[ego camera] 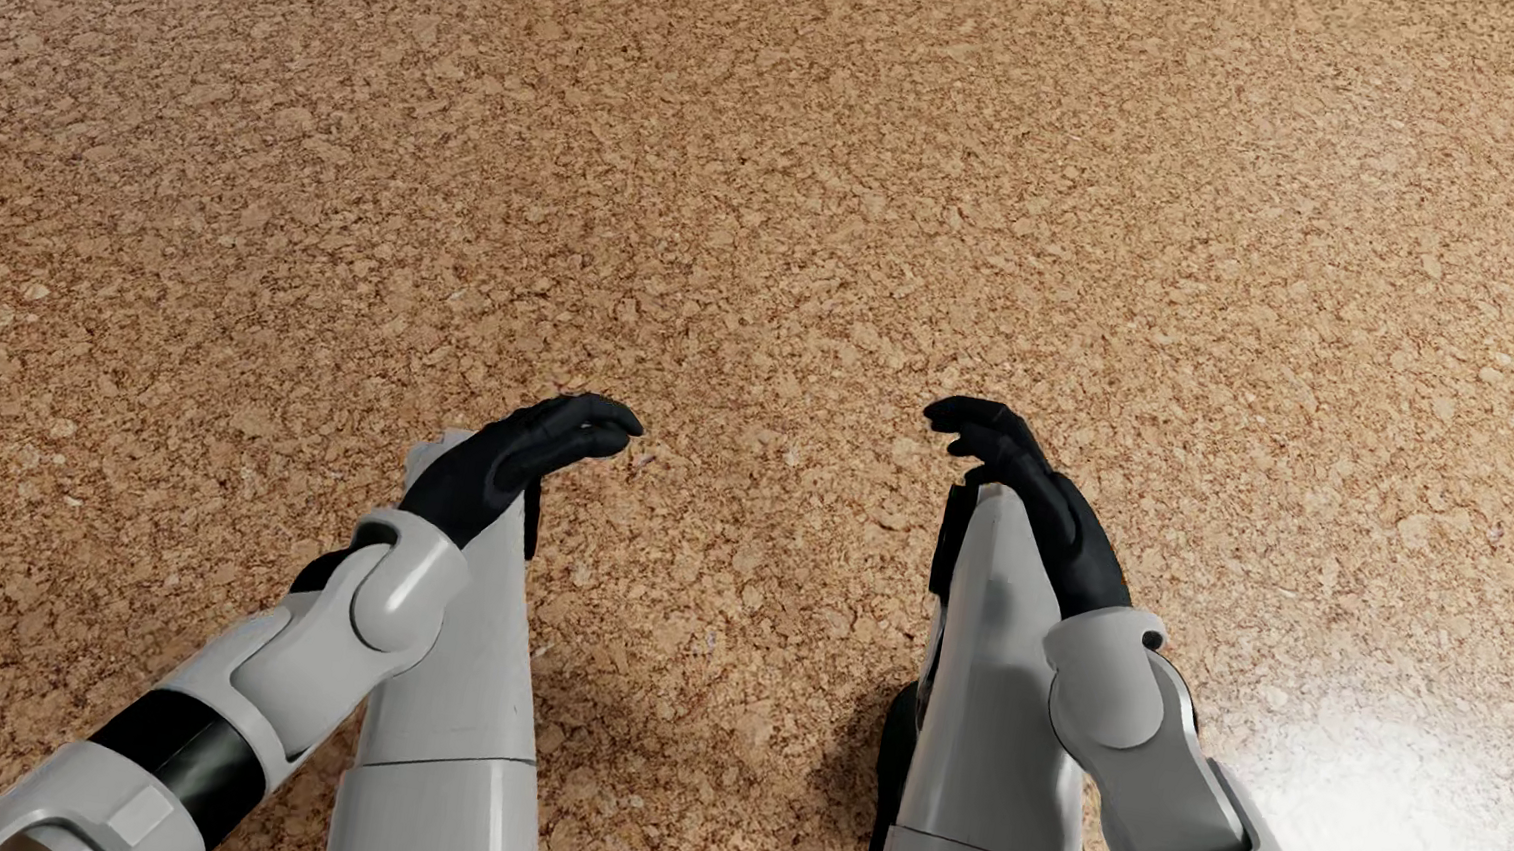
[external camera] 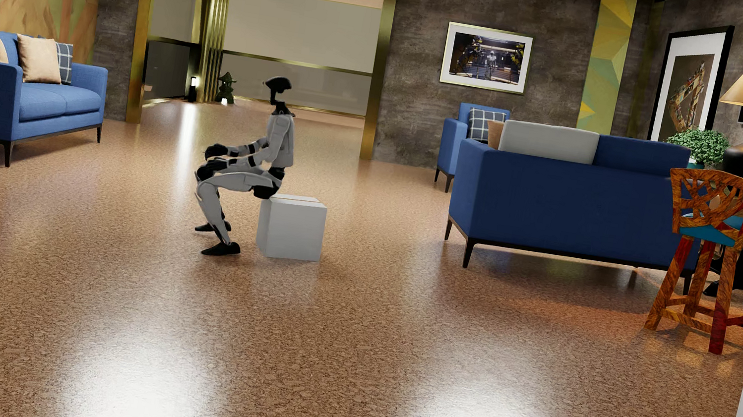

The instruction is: Take a seat on the light gray box

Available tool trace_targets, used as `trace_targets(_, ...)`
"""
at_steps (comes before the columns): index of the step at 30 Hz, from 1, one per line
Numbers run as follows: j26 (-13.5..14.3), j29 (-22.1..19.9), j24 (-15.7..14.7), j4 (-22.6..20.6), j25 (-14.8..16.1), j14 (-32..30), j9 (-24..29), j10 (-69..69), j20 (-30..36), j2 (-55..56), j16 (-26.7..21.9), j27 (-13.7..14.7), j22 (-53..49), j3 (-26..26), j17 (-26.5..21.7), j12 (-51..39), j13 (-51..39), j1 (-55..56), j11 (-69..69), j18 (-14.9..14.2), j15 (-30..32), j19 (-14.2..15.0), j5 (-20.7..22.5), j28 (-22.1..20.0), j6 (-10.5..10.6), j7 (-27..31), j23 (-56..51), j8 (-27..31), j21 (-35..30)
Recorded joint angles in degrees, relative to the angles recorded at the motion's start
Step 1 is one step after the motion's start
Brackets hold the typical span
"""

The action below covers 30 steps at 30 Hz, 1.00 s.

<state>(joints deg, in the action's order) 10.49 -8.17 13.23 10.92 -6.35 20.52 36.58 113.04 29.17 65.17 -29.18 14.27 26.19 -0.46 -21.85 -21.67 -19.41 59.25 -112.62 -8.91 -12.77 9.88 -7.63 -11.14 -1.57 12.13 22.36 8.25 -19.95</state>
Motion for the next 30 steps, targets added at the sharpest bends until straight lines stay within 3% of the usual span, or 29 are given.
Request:
trace_targets(3,-2.6,-3.4,-3.9,-0.4,3.3,-0.4,-2.2,-0.4,-3.6,-1.6,1.6,-1.2,5.5,0.0,0.6,3.6,2.5,-2.1,0.0,0.4,0.2,-0.9,0.5,-2.3,-0.4,-0.3,6.0,-0.1,1.4)
trace_targets(5,-5.8,-4.3,-9.4,-0.8,6.6,-0.7,-3.1,-0.5,-6.9,-2.3,2.9,-3.7,11.6,0.1,1.2,6.2,4.8,-2.9,0.1,1.0,0.5,-1.4,0.7,-1.5,-0.5,-0.5,12.8,-0.3,3.8)
trace_targets(6,-7.2,-2.7,-11.2,-0.9,8.0,-1.0,-3.6,-0.6,-8.4,-2.6,3.3,-5.3,15.8,0.2,1.3,7.5,5.8,-3.1,0.3,1.2,0.7,-1.4,0.8,0.4,-0.5,-0.6,17.5,-0.4,4.8)
trace_targets(8,-10.1,3.7,-12.4,-1.0,6.8,-1.2,-4.0,-0.8,-9.5,-3.2,3.0,-8.8,24.4,0.2,1.1,10.2,7.3,-3.9,0.5,1.5,1.0,-2.0,0.9,6.7,-0.7,-0.7,28.0,-0.8,5.1)
trace_targets(10,-10.8,10.1,-9.3,-0.8,1.9,-1.2,-4.3,-0.8,-9.6,-3.9,2.6,-10.1,32.6,0.0,1.7,12.7,8.7,-4.5,0.7,1.6,1.1,-2.3,1.3,14.7,-0.9,-0.9,37.7,-1.1,4.5)
trace_targets(12,-8.9,13.8,-1.8,-0.4,-3.8,-1.2,-4.8,-0.9,-9.8,-4.4,3.4,-9.5,37.7,-0.1,3.4,15.7,11.3,-4.8,0.8,1.6,1.1,-2.3,1.5,20.4,-1.0,-1.1,44.7,-1.4,4.3)
trace_targets(13,-9.0,15.1,0.1,-0.2,-5.5,-1.1,-4.9,-0.9,-10.1,-4.6,4.1,-9.8,39.4,-0.1,4.2,17.0,12.9,-5.0,0.9,1.6,1.1,-2.3,1.5,21.8,-1.0,-1.2,46.8,-1.4,4.6)
trace_targets(15,-9.4,16.0,-0.3,0.0,-6.3,-1.1,-5.2,-0.8,-12.1,-5.1,5.6,-9.9,40.6,-0.2,5.7,20.1,16.8,-5.1,1.0,1.7,1.1,-2.2,1.6,21.6,-1.0,-1.2,48.1,-1.5,6.2)
trace_targets(19,-8.9,18.2,-3.7,0.2,-6.6,-1.2,-5.6,-0.6,-15.7,-5.7,7.0,-9.1,35.3,-0.3,7.2,25.0,21.6,-5.0,1.3,1.7,1.3,-2.0,2.0,20.5,-1.0,-1.0,44.4,-1.6,7.7)
trace_targets(22,-7.4,19.2,-2.5,0.3,-7.1,-1.3,-5.7,-0.6,-14.5,-6.3,6.2,-8.4,31.0,-0.3,7.6,25.0,21.3,-5.3,1.5,1.8,1.5,-2.0,2.5,22.2,-1.0,-0.8,41.6,-1.5,6.6)
trace_targets(24,-6.8,17.9,-0.9,0.0,-6.8,-1.4,-5.6,-0.7,-12.8,-6.6,5.9,-8.2,30.8,-0.2,7.8,23.1,19.8,-5.4,1.6,2.0,1.6,-2.3,2.7,21.2,-1.2,-0.8,41.5,-1.6,5.5)
trace_targets(30,-7.7,16.1,-1.7,-0.1,-5.7,-1.0,-4.5,-0.6,-11.1,-7.4,5.8,-8.3,33.2,0.1,7.0,18.8,16.4,-5.9,1.7,2.0,1.6,-2.5,2.9,17.9,-1.5,-0.7,40.4,-1.7,3.2)
